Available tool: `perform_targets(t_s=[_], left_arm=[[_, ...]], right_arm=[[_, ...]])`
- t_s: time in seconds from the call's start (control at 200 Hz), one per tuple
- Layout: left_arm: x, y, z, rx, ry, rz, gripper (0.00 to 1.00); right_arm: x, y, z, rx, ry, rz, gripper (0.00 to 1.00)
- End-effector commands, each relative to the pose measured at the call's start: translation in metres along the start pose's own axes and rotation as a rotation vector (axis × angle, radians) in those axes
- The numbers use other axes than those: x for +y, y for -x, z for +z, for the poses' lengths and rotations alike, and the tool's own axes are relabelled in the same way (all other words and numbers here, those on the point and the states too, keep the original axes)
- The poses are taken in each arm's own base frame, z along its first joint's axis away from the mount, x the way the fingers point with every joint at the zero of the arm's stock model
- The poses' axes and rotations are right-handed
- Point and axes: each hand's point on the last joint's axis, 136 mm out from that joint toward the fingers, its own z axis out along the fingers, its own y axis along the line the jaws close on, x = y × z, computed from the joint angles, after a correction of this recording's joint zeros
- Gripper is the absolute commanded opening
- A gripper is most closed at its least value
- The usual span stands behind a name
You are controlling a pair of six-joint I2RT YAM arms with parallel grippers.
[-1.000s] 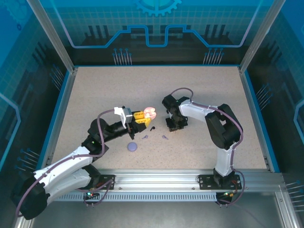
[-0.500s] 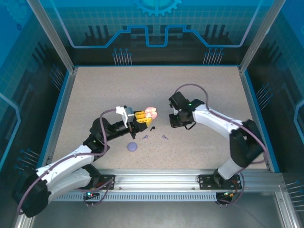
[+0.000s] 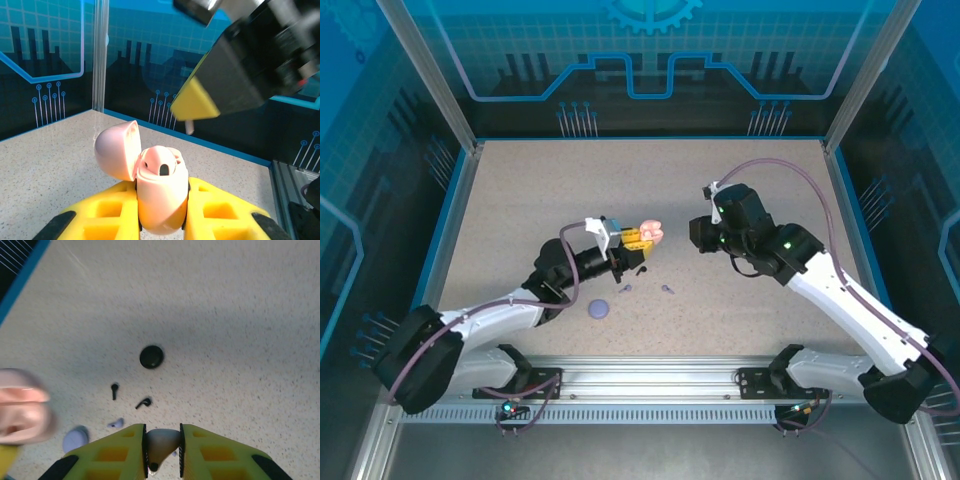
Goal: Insert wireless bluetooth earbuds into charging case
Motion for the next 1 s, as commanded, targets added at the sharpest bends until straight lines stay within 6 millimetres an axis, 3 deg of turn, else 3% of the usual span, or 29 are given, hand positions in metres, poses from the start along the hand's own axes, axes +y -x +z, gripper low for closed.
perform_targets(t_s=[0.0,0.39,0.71,0.996], left_arm=[[-0.005,0.037,0.009,-0.131,-0.013,0.070,0.00],[-0.006,0.034,0.015,-0.141,-0.019,0.062,0.00],[-0.007,0.033,0.017,-0.139,-0.026,0.056,0.00],[-0.009,0.035,0.018,-0.143,-0.031,0.052,0.00]], right_arm=[[0.009,0.019,-0.022,-0.089,0.002,0.005,0.22],[0.066,0.045,-0.029,-0.214,0.141,-0.034,0.21],[0.081,0.044,-0.019,-0.209,0.146,-0.072,0.21],[0.078,0.034,-0.007,-0.172,0.105,-0.093,0.21]])
